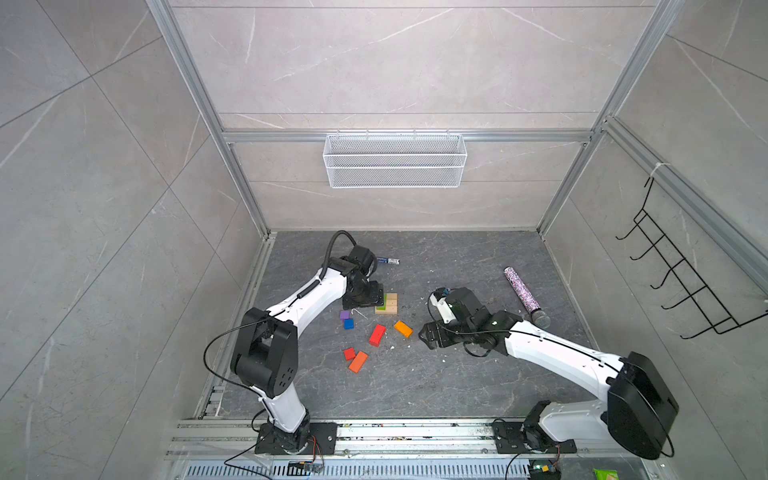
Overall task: Build the wood block tower
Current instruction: 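Reach the right gripper to the orange block and grasp it, then carry the orange block with the right gripper over the stack beside the green block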
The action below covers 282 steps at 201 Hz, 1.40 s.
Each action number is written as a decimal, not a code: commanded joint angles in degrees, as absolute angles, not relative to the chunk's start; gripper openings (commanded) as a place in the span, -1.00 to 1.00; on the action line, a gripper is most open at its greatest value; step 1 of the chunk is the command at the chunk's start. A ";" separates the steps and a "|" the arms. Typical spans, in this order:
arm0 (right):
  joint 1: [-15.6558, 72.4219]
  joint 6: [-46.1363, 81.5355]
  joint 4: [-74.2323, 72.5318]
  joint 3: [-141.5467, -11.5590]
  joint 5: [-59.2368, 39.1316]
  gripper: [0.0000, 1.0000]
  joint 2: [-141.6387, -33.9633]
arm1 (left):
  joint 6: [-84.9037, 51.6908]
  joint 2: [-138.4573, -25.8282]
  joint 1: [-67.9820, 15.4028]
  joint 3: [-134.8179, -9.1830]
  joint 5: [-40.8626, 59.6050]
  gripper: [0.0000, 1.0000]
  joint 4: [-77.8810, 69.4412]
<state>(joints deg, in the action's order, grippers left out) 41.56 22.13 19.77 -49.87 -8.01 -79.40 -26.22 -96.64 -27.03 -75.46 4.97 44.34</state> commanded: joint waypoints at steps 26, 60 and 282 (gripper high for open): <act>44.88 16.19 18.09 -57.98 -3.92 0.35 -89.65 | -27.33 -89.50 -24.42 -68.32 7.27 0.59 41.38; 45.94 13.06 18.23 -62.85 -1.94 0.21 -96.81 | -27.34 -85.26 -22.19 -63.11 10.54 0.60 39.55; 49.48 12.07 20.19 -72.32 6.12 -0.54 -113.37 | -26.46 -81.29 -20.18 -57.15 14.72 0.59 38.20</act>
<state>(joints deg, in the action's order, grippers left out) 49.17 11.75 19.14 -71.70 4.89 -112.64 -26.74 -81.47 -20.29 -57.41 13.67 38.85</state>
